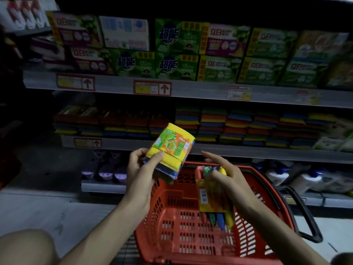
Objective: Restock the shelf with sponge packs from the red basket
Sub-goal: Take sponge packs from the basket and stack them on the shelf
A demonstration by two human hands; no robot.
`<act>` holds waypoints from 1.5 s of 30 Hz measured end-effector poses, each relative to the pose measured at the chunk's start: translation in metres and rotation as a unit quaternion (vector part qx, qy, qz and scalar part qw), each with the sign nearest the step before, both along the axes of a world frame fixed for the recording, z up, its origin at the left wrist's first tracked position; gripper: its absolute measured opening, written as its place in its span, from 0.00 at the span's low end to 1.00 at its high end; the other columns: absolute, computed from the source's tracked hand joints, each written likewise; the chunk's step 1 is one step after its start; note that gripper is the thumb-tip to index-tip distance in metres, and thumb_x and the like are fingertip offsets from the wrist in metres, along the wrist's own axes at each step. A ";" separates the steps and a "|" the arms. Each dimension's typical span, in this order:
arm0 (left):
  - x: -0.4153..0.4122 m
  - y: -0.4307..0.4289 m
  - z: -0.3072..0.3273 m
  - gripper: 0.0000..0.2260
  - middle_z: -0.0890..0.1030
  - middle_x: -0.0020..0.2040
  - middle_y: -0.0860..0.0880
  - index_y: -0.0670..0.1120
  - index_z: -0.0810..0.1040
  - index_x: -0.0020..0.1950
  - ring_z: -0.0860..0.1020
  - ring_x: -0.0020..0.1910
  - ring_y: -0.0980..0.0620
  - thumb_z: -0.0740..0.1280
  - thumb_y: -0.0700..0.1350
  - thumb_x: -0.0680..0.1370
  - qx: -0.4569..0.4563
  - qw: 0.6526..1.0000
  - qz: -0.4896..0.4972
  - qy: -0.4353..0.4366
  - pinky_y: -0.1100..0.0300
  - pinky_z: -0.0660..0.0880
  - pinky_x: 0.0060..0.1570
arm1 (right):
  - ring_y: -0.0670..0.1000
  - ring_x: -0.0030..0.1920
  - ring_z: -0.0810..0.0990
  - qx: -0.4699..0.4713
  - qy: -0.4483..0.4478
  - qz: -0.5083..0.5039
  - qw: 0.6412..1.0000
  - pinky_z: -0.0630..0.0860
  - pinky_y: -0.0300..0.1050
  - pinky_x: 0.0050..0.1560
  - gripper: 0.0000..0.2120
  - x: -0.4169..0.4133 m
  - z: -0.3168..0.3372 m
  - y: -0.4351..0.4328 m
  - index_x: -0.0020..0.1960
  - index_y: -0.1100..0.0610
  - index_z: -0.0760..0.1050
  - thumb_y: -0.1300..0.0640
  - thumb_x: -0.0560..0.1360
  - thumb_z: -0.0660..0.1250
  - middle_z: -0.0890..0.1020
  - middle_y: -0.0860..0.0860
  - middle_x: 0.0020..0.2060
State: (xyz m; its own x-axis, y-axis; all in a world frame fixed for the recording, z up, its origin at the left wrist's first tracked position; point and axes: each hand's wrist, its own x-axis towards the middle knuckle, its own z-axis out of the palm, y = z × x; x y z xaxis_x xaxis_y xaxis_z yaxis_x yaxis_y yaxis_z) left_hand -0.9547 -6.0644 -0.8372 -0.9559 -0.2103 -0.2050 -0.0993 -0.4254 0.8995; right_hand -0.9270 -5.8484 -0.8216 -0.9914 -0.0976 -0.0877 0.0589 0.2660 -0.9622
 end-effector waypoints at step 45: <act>-0.074 -0.038 -0.007 0.11 0.85 0.51 0.52 0.55 0.75 0.51 0.84 0.50 0.55 0.76 0.52 0.75 -0.071 0.989 0.119 0.049 0.53 0.80 0.53 | 0.37 0.57 0.82 -0.129 0.037 0.050 0.990 0.80 0.35 0.50 0.33 -0.050 -0.017 -0.117 0.74 0.40 0.70 0.54 0.73 0.77 0.78 0.34 0.63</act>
State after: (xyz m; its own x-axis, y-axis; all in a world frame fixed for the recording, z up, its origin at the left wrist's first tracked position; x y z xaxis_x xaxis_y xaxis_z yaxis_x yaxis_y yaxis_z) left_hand -1.0289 -6.1023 -0.8440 -0.8897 -0.4517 -0.0659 0.0795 -0.2954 0.9520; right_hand -0.9770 -5.9649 -0.8381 -0.9786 -0.2044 0.0244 -0.0274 0.0120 -0.9996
